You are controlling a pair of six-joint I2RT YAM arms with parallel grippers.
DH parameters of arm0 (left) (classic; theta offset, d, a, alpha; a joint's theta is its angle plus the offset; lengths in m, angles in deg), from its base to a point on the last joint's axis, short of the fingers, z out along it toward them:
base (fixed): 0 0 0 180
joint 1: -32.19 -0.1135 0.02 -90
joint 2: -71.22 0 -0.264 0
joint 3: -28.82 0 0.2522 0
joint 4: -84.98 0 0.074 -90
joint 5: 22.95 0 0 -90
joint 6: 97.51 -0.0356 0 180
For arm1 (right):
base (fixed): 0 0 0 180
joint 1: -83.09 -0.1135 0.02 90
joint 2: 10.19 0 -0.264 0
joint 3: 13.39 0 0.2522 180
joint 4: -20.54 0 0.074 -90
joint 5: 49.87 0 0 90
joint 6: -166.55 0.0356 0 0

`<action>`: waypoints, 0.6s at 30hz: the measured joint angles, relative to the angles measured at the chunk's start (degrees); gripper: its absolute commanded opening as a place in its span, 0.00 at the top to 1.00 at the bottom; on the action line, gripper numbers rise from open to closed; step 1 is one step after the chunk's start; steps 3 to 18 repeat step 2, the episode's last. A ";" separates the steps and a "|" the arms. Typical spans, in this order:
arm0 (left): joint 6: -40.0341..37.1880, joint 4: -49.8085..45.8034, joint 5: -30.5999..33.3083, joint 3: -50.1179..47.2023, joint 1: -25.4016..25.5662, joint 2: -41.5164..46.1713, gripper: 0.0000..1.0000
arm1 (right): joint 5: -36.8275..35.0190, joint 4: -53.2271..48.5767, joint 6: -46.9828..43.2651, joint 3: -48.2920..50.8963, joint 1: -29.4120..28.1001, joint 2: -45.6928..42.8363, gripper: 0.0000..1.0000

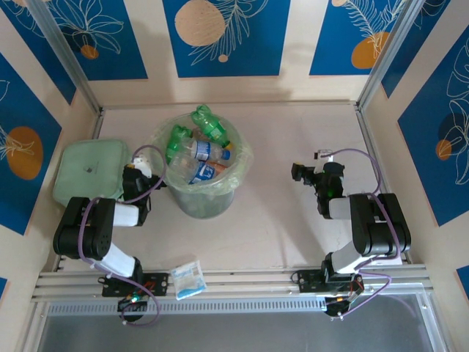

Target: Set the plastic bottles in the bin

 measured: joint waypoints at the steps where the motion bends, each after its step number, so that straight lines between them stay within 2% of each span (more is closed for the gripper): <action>1: -0.07 -0.02 -0.11 0.02 0.00 0.00 0.01 | 0.17 0.02 -0.09 -0.09 0.00 0.00 0.01; 18: -0.11 -0.02 -0.33 0.04 0.00 0.00 0.01 | 0.20 0.07 -0.20 -0.13 0.00 0.00 0.01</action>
